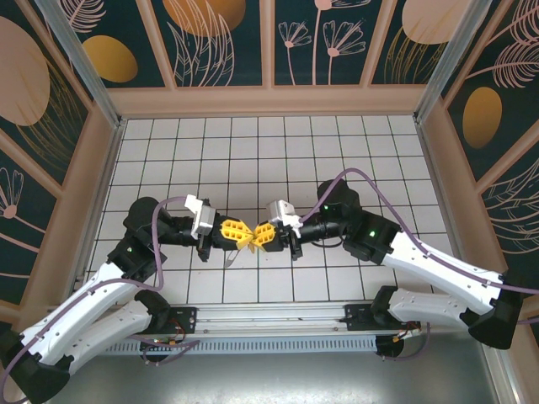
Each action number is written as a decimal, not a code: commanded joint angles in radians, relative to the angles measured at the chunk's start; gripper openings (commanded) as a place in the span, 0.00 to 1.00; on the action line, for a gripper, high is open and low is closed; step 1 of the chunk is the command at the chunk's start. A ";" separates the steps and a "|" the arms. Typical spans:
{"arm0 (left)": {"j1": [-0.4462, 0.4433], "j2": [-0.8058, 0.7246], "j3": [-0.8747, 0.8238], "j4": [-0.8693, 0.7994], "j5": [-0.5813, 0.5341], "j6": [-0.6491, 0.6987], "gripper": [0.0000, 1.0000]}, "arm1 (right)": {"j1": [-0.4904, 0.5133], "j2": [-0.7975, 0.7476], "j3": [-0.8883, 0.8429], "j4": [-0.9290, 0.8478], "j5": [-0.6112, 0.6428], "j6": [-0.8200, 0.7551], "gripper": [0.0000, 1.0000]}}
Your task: Put the keys on the keyring
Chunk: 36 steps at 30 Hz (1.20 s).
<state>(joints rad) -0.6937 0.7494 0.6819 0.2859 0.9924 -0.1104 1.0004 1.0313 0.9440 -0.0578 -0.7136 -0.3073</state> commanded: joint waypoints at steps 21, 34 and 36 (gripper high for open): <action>-0.003 -0.032 0.025 0.012 0.000 0.009 0.00 | -0.039 -0.107 -0.027 0.100 -0.006 0.042 0.00; -0.002 -0.015 0.036 -0.059 -0.023 0.057 0.00 | -0.043 -0.106 -0.017 0.114 -0.009 0.053 0.00; -0.003 -0.014 0.035 -0.074 -0.039 0.067 0.00 | -0.043 -0.107 -0.014 0.117 -0.008 0.053 0.00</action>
<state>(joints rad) -0.6941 0.7334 0.6937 0.2584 0.9642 -0.0788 0.9676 0.9443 0.9199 -0.0238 -0.7238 -0.2695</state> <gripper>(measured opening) 0.043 0.044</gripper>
